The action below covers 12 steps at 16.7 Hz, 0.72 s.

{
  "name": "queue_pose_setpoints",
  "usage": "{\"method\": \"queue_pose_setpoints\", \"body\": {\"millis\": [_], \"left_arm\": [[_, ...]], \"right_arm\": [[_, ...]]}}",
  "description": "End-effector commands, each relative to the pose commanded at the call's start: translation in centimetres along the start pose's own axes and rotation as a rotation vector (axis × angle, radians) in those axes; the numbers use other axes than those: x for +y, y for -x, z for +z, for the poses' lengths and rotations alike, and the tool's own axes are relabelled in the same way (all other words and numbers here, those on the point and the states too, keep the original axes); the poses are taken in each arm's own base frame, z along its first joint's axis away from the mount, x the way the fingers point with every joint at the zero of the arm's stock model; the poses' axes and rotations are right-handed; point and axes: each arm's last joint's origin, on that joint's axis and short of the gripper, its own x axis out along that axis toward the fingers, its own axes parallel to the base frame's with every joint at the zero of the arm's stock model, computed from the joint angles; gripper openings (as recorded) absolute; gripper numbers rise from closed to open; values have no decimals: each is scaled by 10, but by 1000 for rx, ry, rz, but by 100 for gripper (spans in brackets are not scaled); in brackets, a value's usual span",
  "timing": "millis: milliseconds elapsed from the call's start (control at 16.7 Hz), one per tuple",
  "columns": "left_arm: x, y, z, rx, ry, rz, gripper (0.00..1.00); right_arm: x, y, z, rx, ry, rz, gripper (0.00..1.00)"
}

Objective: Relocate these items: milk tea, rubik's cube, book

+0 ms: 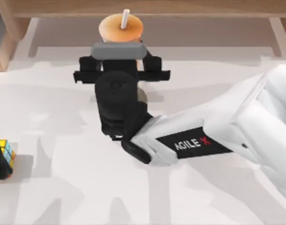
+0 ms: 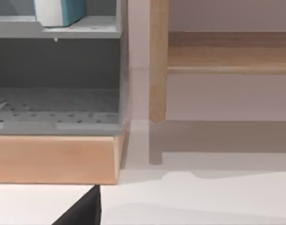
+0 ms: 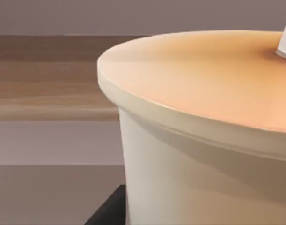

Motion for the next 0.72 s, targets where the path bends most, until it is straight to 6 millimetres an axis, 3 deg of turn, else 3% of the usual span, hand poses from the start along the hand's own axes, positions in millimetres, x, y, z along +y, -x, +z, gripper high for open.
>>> {"method": "queue_pose_setpoints", "body": {"millis": [420, 720], "left_arm": [[0, 0, 0, 0, 0, 0, 100], [0, 0, 0, 0, 0, 0, 100]], "right_arm": [[-1, -1, -4, 2, 3, -5, 0], [1, 0, -23, 0, 1, -5, 0]]}}
